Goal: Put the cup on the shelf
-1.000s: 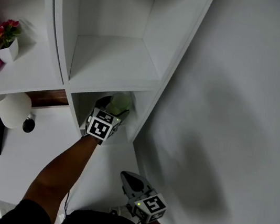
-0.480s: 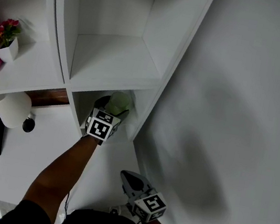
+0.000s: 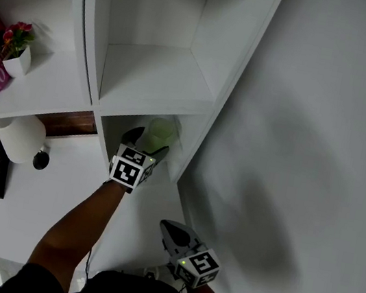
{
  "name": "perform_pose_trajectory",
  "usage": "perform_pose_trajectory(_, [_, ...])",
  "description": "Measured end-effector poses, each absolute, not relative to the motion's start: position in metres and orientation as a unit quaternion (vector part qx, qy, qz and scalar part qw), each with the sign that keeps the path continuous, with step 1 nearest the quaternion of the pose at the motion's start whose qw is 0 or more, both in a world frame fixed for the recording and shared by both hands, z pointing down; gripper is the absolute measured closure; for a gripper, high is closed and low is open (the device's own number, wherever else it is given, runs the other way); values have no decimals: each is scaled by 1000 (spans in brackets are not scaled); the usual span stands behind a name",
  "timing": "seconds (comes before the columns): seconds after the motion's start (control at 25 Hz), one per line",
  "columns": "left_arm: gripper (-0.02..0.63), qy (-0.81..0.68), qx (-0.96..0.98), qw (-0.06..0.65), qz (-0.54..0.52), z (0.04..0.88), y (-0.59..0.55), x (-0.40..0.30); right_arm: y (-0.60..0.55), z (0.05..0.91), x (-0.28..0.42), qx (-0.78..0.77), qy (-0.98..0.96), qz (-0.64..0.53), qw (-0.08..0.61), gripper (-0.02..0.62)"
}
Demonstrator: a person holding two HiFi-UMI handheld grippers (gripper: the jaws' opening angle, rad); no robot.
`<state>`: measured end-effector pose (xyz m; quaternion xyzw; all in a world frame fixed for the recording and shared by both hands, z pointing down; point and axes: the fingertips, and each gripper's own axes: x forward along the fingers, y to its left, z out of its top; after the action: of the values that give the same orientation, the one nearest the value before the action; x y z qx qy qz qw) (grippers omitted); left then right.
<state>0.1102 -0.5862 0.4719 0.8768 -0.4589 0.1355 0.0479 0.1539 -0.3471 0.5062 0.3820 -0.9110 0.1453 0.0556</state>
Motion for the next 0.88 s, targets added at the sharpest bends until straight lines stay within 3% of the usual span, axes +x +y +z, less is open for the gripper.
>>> perform_pose_trajectory(0.8, [232, -420, 901, 67, 87, 455, -455, 54, -333, 497, 109, 368, -917, 149, 42, 589])
perform_pose_trajectory(0.88, [302, -425, 900, 65, 80, 453, -441, 44, -331, 495, 103, 366, -918, 149, 38, 589])
